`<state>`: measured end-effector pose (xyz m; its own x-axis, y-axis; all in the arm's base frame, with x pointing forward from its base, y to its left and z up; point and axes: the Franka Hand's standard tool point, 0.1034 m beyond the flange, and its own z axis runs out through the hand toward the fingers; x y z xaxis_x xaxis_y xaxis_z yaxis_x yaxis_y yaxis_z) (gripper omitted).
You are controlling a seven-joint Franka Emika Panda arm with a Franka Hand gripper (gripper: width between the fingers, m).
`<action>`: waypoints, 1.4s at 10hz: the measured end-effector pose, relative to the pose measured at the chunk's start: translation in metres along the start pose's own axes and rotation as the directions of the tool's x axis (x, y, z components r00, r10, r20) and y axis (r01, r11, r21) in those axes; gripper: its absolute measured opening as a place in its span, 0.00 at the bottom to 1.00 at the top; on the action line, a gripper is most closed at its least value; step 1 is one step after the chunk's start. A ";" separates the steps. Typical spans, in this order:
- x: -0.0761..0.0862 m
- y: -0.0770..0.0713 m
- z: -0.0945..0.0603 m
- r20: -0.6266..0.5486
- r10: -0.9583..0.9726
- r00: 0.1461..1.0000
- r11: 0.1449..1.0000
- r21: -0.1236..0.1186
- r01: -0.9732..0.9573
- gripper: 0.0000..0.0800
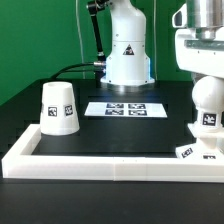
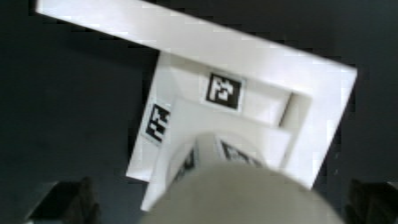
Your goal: Assemble lamp
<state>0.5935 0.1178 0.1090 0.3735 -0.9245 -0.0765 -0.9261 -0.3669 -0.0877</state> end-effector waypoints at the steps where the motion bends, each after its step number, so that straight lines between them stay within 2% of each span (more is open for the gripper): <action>1: -0.002 0.002 -0.002 0.001 -0.063 0.998 0.998 -0.002 0.063 0.87; 2: -0.005 0.003 -0.004 0.004 -0.155 0.988 0.988 -0.010 0.155 0.87; 3: -0.002 0.008 -0.007 0.019 -0.233 0.972 0.972 -0.025 0.234 0.87; 5: 0.000 0.012 -0.012 0.035 -0.274 0.961 0.960 -0.045 0.275 0.87; 9: -0.002 0.013 -0.008 0.037 -0.276 0.960 0.959 -0.049 0.278 0.87; 11: -0.014 0.011 0.000 0.046 -0.382 0.923 0.921 -0.065 0.385 0.87; 13: -0.019 0.033 -0.003 0.065 -0.485 0.872 0.869 -0.075 0.488 0.87; 14: -0.018 0.037 -0.002 0.065 -0.571 0.818 0.814 -0.086 0.575 0.87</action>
Offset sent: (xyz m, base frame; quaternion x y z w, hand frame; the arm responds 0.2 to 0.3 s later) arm -0.0133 -0.0163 0.0109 -0.0488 -0.0203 -0.1143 0.9920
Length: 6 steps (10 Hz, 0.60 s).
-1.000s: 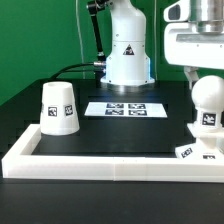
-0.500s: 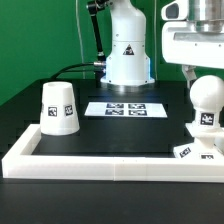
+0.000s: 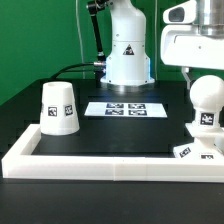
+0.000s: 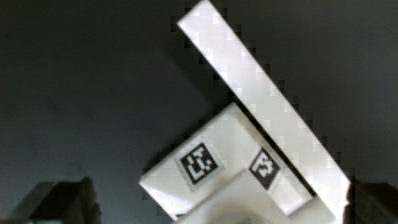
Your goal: Assemble lamp
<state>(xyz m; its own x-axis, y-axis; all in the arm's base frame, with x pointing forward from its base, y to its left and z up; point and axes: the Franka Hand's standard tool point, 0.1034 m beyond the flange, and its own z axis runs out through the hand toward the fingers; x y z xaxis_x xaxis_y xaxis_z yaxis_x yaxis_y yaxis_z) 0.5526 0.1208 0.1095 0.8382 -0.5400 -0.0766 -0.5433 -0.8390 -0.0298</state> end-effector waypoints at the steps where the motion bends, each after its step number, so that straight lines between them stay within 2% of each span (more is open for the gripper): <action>1: 0.003 0.003 -0.001 -0.004 -0.073 0.997 0.997 -0.003 0.073 0.87; 2: 0.010 0.010 -0.003 -0.004 -0.106 0.994 0.994 0.003 0.106 0.87; 4: 0.010 0.010 -0.002 -0.003 -0.101 0.995 0.995 0.002 0.101 0.87; 6: 0.019 0.021 -0.003 -0.007 -0.116 0.993 0.993 -0.001 0.116 0.87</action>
Offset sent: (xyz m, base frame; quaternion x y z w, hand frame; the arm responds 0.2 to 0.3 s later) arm 0.0000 0.0000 0.0000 0.0000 0.0000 0.0000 1.0000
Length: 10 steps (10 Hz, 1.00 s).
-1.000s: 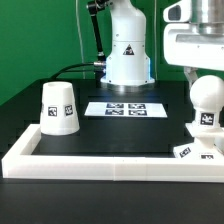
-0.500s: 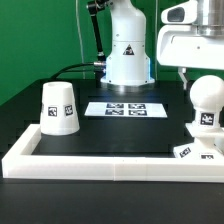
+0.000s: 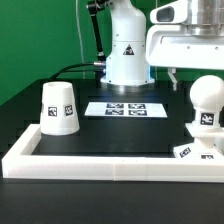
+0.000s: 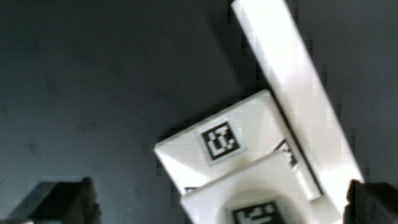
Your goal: Assemble lamp
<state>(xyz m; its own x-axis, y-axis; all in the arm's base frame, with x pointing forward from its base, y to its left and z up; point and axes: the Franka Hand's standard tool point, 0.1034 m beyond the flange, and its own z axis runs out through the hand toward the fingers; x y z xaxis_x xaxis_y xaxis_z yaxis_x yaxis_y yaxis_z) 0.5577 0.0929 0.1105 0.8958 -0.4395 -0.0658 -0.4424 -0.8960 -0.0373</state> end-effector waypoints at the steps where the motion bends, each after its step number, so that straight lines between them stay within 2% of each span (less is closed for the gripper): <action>1: 0.005 0.012 0.000 -0.001 -0.111 0.994 0.994 -0.003 0.110 0.87; 3: 0.007 0.048 -0.002 -0.015 -0.224 0.975 0.975 -0.009 0.224 0.87; 5: 0.007 0.071 -0.003 -0.036 -0.282 0.959 0.959 -0.015 0.282 0.87; 6: 0.013 0.085 -0.004 -0.036 -0.297 0.954 0.955 -0.020 0.296 0.87; 10: 0.025 0.112 -0.005 -0.039 -0.279 0.959 0.960 -0.029 0.278 0.87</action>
Offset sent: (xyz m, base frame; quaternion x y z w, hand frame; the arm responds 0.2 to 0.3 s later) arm -0.0364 -0.0540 0.0035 -0.0186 0.0487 -0.1221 0.9911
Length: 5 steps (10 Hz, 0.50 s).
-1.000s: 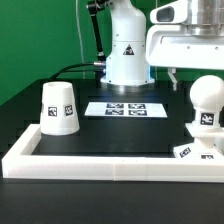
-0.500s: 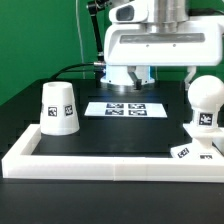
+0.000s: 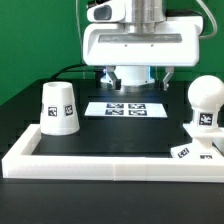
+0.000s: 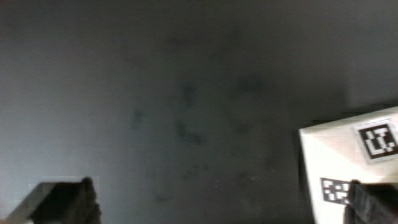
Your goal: Assemble lamp
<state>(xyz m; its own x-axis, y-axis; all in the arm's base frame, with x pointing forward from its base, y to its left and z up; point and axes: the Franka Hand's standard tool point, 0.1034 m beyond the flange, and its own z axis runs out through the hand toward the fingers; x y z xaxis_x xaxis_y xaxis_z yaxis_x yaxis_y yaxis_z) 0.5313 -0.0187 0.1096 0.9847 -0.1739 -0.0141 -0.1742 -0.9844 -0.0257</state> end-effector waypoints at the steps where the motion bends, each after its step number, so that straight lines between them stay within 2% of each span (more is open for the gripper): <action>1: -0.001 0.010 -0.001 0.001 0.007 1.000 1.000 -0.003 -0.007 0.87; 3: -0.016 0.040 -0.001 0.014 -0.006 1.000 1.000 -0.006 0.006 0.87; 5: -0.023 0.073 -0.004 0.015 -0.025 1.000 1.000 -0.009 0.025 0.87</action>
Offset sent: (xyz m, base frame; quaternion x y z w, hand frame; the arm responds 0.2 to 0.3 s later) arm -0.0403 -0.0614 0.0033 0.0158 0.0134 -0.0303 0.9993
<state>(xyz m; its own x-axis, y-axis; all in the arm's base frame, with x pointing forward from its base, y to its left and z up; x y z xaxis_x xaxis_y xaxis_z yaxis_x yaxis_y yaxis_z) 0.4958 -0.0866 0.1116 0.9884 -0.1490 -0.0281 -0.1495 -0.9886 -0.0170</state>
